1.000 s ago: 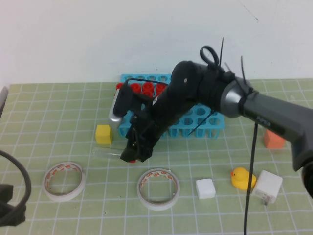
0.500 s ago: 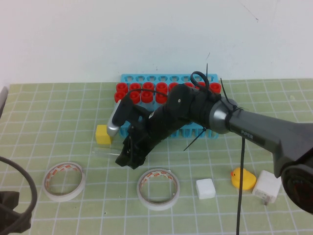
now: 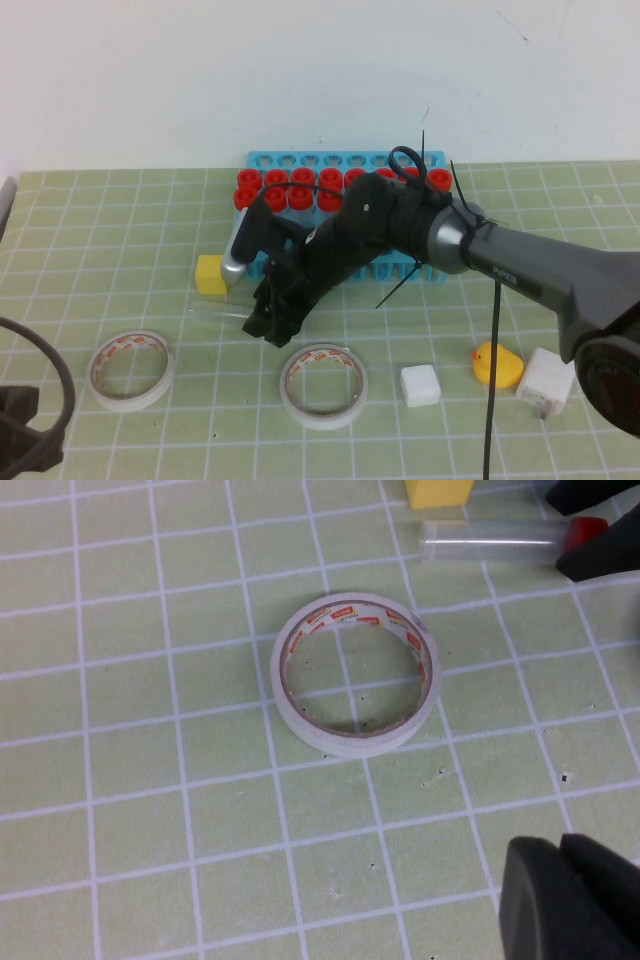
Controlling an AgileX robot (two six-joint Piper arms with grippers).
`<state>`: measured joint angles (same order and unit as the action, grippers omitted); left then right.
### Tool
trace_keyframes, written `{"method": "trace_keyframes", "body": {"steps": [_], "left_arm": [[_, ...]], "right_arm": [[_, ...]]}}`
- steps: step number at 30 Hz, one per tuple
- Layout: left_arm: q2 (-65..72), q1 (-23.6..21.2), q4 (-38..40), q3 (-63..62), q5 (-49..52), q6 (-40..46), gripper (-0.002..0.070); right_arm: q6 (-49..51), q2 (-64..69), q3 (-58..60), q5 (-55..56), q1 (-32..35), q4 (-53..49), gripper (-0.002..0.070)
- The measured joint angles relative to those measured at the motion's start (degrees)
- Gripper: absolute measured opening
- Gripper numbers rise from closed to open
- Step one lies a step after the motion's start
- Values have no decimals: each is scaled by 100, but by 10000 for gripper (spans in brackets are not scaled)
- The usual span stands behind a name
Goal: Place the test tubes
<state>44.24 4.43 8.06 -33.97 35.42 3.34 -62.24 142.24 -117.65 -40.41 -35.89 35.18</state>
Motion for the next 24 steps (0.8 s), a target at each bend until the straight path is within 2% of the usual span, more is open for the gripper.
{"method": "trace_keyframes", "body": {"steps": [18,24], "left_arm": [[0,0,0,2,0,60,-1],[0,0,0,2,0,60,-1]], "right_arm": [[0,120,-10,-109,-5,-43,387],[0,120,-23,-245,-5,-259,291]]}}
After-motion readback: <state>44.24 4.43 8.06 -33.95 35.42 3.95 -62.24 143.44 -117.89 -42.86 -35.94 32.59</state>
